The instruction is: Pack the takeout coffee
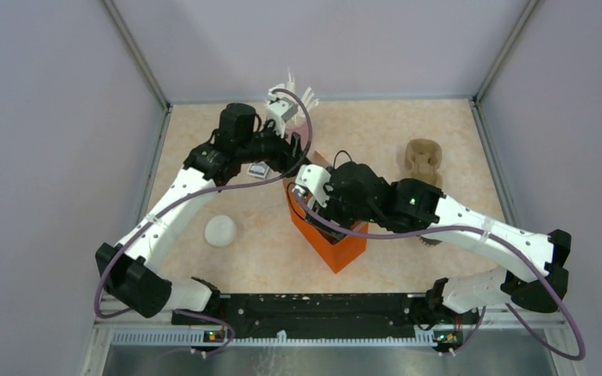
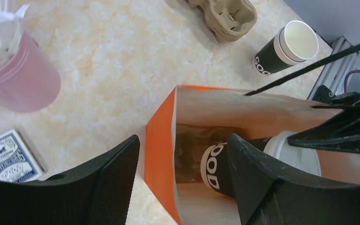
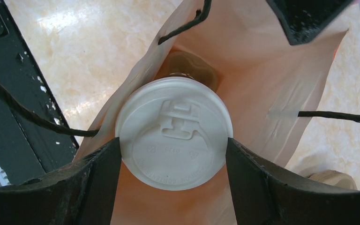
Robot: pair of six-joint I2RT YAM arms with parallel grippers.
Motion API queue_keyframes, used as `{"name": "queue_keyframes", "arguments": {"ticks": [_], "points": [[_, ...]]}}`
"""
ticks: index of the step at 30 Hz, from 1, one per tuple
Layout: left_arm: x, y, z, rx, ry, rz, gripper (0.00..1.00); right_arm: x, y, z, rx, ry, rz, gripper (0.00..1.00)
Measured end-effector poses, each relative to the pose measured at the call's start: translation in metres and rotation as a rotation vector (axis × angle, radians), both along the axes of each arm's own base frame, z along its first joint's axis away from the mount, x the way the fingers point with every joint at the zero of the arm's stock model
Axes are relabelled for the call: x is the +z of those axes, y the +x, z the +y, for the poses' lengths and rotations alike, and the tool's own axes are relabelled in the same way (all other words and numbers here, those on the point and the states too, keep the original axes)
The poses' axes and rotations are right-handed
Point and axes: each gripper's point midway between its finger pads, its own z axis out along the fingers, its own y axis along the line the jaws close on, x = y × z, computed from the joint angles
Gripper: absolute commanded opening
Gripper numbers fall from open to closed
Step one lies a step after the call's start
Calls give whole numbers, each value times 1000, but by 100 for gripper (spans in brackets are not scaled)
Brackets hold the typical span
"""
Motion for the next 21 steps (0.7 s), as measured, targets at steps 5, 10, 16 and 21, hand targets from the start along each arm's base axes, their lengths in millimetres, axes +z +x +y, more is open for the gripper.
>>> {"name": "queue_keyframes", "arguments": {"ticks": [5, 10, 16, 21], "points": [[-6, 8, -24, -52, 44, -10, 54, -8, -2, -3, 8, -26, 5, 58], [-26, 11, -30, -56, 111, 16, 29, -11, -1, -8, 0, -41, -7, 58], [-7, 19, -26, -23, 128, -27, 0, 0, 4, -16, -11, -37, -57, 59], [12, 29, -28, 22, 90, -70, 0, 10, 8, -22, -18, -30, -103, 61]]}}
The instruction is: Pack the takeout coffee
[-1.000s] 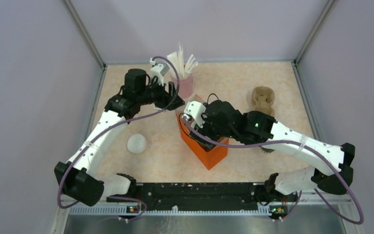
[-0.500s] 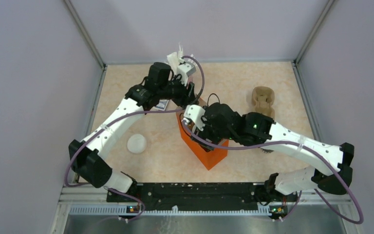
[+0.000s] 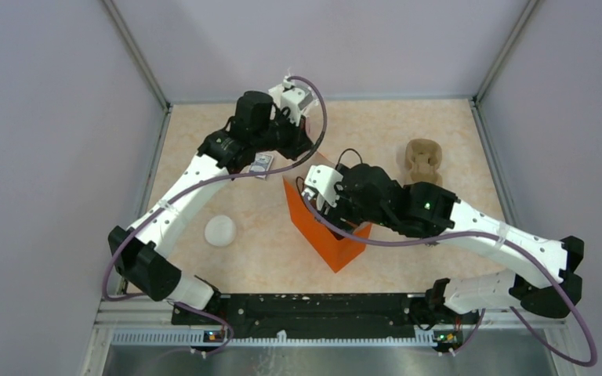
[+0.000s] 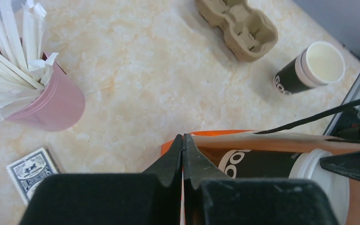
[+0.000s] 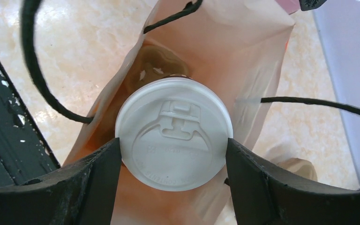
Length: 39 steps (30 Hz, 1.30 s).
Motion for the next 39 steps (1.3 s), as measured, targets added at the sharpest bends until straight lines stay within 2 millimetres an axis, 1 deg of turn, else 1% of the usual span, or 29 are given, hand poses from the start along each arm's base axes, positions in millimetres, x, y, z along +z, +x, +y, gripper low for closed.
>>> {"name": "queue_keyframes", "arguments": {"ticks": [2, 4, 5, 7, 10, 12, 14, 16, 20, 23, 27, 30, 32, 35, 38, 39], "points": [[5, 4, -1, 29, -40, -13, 0, 4, 2, -1, 3, 0, -23, 61], [10, 3, 0, 62, -90, -22, 0, 7, 6, -3, 4, -8, -44, 61], [12, 1, 1, 76, -111, -22, 2, 7, 8, -5, 4, -12, -49, 61], [19, -1, 4, 103, -143, -26, 23, 8, 13, -8, -1, -20, -56, 61], [31, 1, 7, 125, -157, -48, 43, 15, 21, -13, -21, -14, -65, 61], [36, 1, 9, 121, -143, -69, 52, 18, 22, -13, -26, -3, -68, 61], [36, -2, 12, 112, -114, -72, 60, 18, 21, -12, -21, 0, -64, 61], [36, -6, 14, 96, -86, -70, 62, 18, 20, -12, -17, 1, -59, 61], [31, -13, 14, 51, -52, -41, 61, 17, 19, -12, -15, -1, -55, 61], [22, -11, 9, 19, -17, -3, 61, 14, 17, -14, -10, -11, -45, 61], [-3, -8, 7, -6, 52, 54, 59, 14, 16, -14, -9, -8, -37, 61], [-23, -9, 6, -29, 97, 111, 54, 15, 14, -16, -9, -5, -35, 61], [-31, -7, 3, -41, 110, 134, 44, 16, 13, -18, -8, -2, -33, 61], [-40, -4, -1, -48, 123, 168, 15, 17, 11, -18, -7, 5, -27, 61], [-48, -2, -1, -41, 138, 186, 1, 17, 10, -18, -5, 6, -24, 62], [-48, -1, 0, -34, 140, 183, 0, 17, 10, -18, -5, 6, -25, 62]]}}
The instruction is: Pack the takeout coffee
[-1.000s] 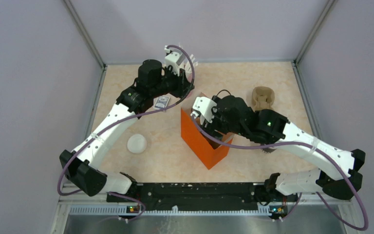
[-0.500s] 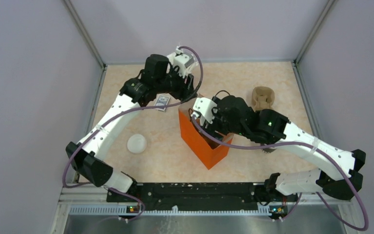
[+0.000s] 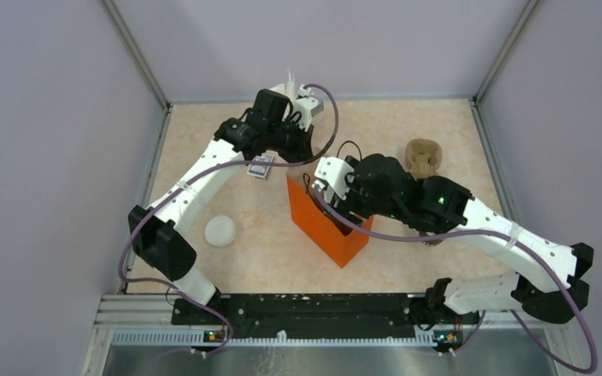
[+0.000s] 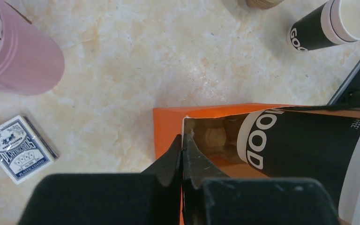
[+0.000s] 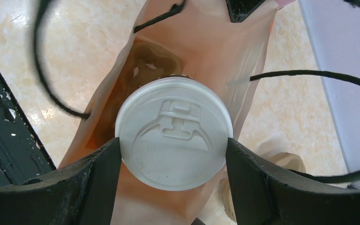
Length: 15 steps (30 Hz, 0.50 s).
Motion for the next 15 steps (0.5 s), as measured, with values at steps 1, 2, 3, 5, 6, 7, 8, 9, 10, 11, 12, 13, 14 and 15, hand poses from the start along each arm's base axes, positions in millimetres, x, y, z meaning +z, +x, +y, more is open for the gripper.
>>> {"name": "queue_keyframes", "arguments": {"ticks": [1, 2, 3, 5, 6, 7, 8, 9, 10, 11, 12, 13, 14, 15], "points": [[1, 2, 0, 11, -1, -3, 0, 1, 1, -1, -1, -2, -2, 63], [2, 3, 0, 21, -5, -7, 0, 2, 2, -2, -2, -5, -4, 62], [5, 7, -1, 34, -16, -19, 0, 5, 3, -3, -3, -11, -6, 62], [14, 15, -5, 60, -51, -49, 0, 18, 11, -3, -11, -11, -24, 62], [21, 19, -8, 75, -84, -75, 0, 27, 16, -2, -15, -5, -39, 62], [29, 22, -10, 90, -120, -100, 0, 35, 20, 0, -17, 4, -58, 62], [36, 22, -10, 103, -155, -124, 0, 42, 23, 1, -15, 15, -74, 62], [41, 22, -10, 113, -182, -143, 0, 46, 25, 1, -17, 18, -85, 62], [49, 21, -10, 127, -218, -168, 0, 47, 26, 1, -15, 18, -93, 61], [53, 19, -9, 138, -246, -184, 0, 48, 26, 1, -14, 16, -95, 61], [58, 17, -6, 155, -280, -206, 0, 46, 26, 1, -12, 12, -97, 60], [60, 13, -3, 172, -309, -220, 0, 44, 26, 1, -12, 6, -95, 60], [60, 8, 1, 190, -330, -228, 0, 39, 27, 1, -12, -1, -91, 60], [60, 4, 4, 203, -346, -231, 0, 35, 27, 1, -11, -9, -86, 60]]}}
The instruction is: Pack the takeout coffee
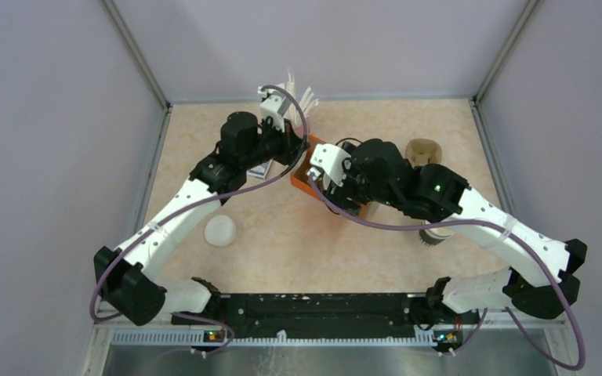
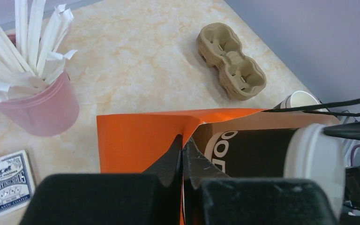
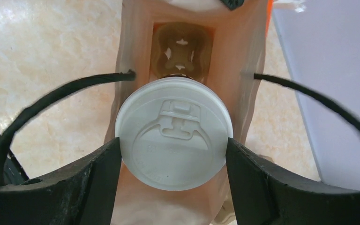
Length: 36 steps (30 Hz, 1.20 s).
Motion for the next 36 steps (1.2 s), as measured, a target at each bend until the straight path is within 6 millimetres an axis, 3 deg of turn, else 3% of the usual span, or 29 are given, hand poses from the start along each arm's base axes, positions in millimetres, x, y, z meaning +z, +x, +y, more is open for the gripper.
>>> {"name": "queue_keyframes", "arguments": {"ticks": [5, 9, 12, 20, 24, 36], "points": [[-6, -11, 7, 22, -51, 6, 4, -40, 0, -4, -5, -84, 39, 59], [-28, -20, 10, 30, -57, 55, 22, -65, -1, -6, 14, -145, 44, 58], [-37, -26, 14, 35, -57, 81, 43, -75, -4, -6, 32, -175, 35, 58], [-12, -56, 34, 53, -94, 60, 57, -83, -31, 2, 131, -209, -4, 57], [-12, -69, 42, 53, -88, 70, 59, -87, -39, -1, 148, -242, -1, 57], [-64, -98, 48, 17, -35, 232, 60, -107, -39, -24, 102, -347, 6, 57]]}}
